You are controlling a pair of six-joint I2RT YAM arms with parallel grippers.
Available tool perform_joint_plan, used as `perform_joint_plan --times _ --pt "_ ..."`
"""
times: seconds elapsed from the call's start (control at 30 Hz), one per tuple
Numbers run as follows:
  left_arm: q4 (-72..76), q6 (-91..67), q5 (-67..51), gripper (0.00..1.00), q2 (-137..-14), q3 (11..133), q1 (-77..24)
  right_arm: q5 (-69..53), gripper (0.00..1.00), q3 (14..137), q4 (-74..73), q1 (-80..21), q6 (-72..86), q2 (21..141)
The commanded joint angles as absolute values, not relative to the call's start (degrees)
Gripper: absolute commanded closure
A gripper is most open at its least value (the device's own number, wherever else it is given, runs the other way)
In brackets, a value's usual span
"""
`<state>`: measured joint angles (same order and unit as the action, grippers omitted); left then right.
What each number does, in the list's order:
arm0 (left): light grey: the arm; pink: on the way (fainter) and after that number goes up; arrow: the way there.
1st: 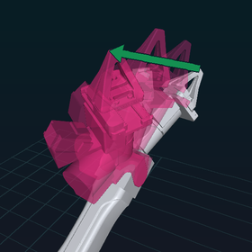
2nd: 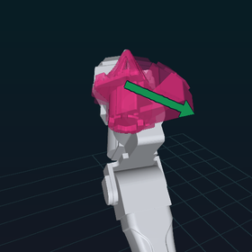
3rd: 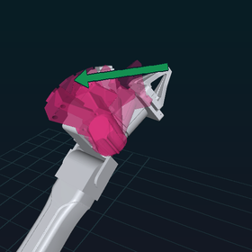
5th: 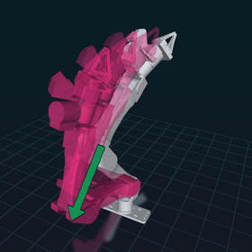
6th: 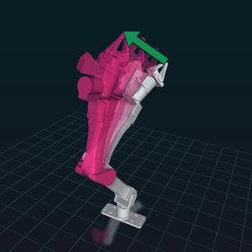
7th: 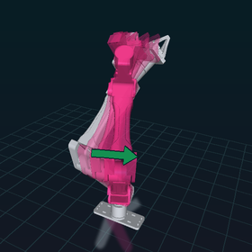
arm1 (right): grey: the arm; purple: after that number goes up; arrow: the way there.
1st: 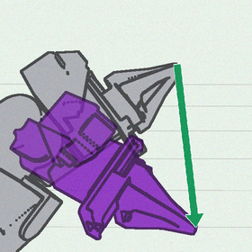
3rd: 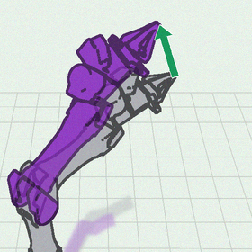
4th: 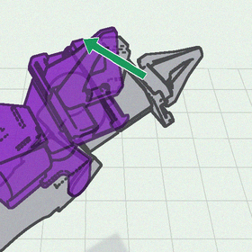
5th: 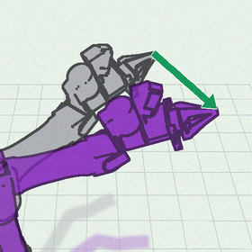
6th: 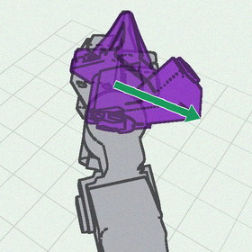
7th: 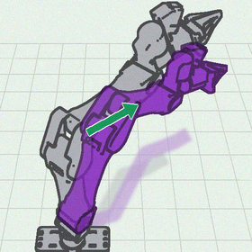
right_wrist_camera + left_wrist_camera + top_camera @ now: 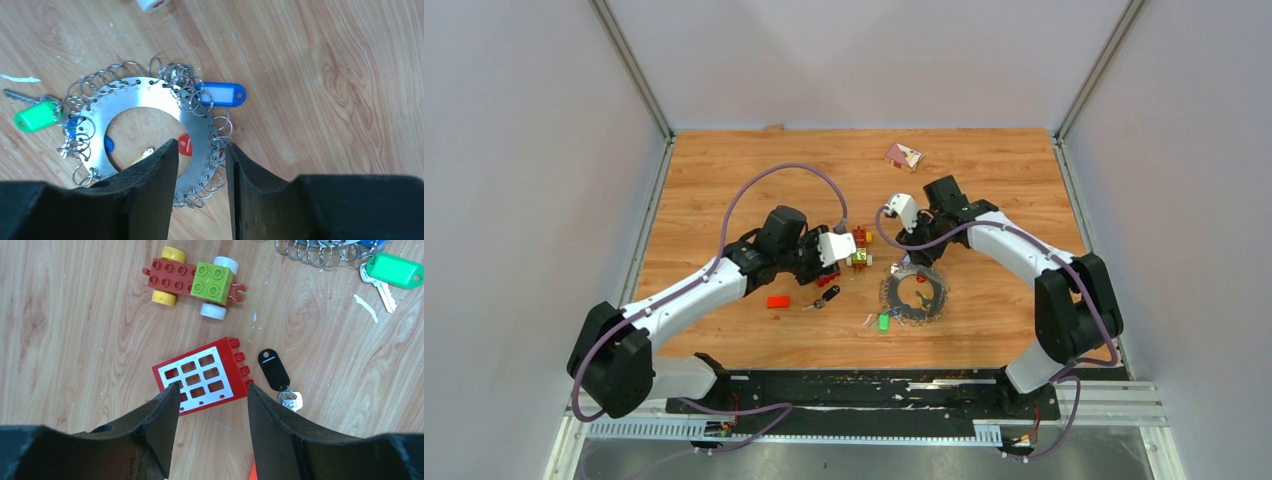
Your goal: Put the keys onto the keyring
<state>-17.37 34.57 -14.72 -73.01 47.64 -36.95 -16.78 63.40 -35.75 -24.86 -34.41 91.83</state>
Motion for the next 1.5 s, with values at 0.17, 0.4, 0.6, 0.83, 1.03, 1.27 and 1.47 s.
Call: perform_joint_plan --times 0.17,0.4,0.6,0.83,1.03,1.27,1.47 --pt "-17.6 31.8 -16.2 0.40 -73.4 49.2 -34.6 -33.6 0.59 60.4 -40.3 -26.7 -47.1 85.1" --pt "-18.9 31.6 -20.0 0.41 -74.5 49.8 -31.4 -39.6 0.61 55.5 -41.1 -29.9 -55.6 82.7" --pt "-18.4 31.9 -20.7 0.41 -73.3 48.8 -29.9 -37.5 0.64 55.0 -41.2 -32.6 -58.5 86.7" --pt "-18.4 32.7 -22.5 0.41 -72.3 48.4 -29.8 -35.3 0.65 53.4 -41.1 -33.9 -60.4 86.9" --pt "-18.5 32.8 -22.8 0.41 -72.4 48.3 -29.8 -34.0 0.68 53.6 -41.0 -35.0 -60.7 88.2" --pt "-18.5 33.0 -23.9 0.41 -72.5 48.2 -29.8 -32.8 0.75 54.3 -40.2 -35.9 -60.5 89.5" --pt "-18.6 33.3 -24.2 0.41 -72.6 48.2 -29.8 -32.5 0.78 54.8 -40.0 -36.7 -60.6 90.8"
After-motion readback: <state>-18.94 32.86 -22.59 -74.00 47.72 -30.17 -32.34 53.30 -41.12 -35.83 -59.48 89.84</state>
